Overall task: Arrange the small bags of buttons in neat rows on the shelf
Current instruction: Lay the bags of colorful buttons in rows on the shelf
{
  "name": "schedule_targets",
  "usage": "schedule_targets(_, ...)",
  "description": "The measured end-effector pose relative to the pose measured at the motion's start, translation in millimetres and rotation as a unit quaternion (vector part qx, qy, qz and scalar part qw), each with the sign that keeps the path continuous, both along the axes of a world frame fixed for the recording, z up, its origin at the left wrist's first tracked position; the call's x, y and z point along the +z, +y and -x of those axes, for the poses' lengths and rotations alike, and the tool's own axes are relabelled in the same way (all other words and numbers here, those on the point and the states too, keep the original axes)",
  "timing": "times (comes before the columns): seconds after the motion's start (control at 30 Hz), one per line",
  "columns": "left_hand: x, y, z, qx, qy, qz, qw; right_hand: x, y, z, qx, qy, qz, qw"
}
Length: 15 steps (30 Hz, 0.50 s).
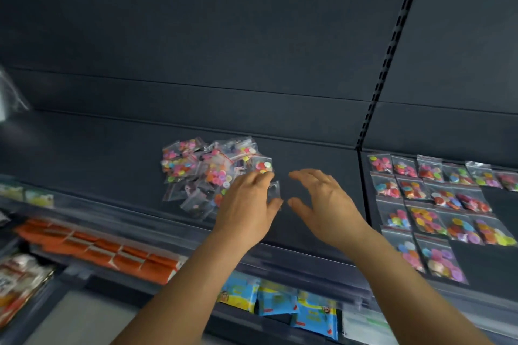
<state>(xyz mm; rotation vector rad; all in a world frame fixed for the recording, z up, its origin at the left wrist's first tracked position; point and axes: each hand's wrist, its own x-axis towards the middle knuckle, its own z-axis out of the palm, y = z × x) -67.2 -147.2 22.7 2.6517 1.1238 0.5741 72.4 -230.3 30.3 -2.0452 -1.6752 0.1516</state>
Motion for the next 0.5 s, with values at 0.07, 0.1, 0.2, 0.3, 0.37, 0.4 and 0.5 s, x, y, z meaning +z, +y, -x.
schedule_targets(0.07, -1.3, 17.8, 15.1, 0.013, 0.002, 0.008, 1.0, -2.6, 19.4, 13.1, 0.006, 0.004, 0.005, 1.0)
schedule_targets(0.1, -2.2, 27.2, 22.1, 0.02, 0.007, 0.01, 1.0, -4.6, 28.9, 19.0, 0.008, 0.003, 0.007, 1.0)
schedule_targets(0.2, -7.5, 54.5, 38.2, 0.04, 0.028, 0.01, 0.999, -11.3, 55.2, 33.4, 0.003, 0.012, 0.017, 1.0)
schedule_targets(0.3, -14.2, 75.9, 45.6, 0.055, 0.036, 0.018, 0.998, -19.7, 75.2, 42.0, -0.006, 0.028, 0.038, 0.999)
schedule_targets(0.37, -19.5, 90.2, 47.0, 0.059, 0.04, 0.028, 0.997, -25.0, 88.9, 44.1, -0.019, 0.034, 0.056, 0.998)
schedule_targets(0.4, -21.1, 92.1, 45.0, 0.062, 0.045, 0.032, 0.997, -26.7, 90.7, 42.2, -0.024, 0.038, 0.065, 0.997)
schedule_targets(0.5, -27.0, 101.4, 41.7, 0.071, 0.053, 0.045, 0.995, -33.5, 101.8, 37.0, -0.047, 0.037, 0.098, 0.993)
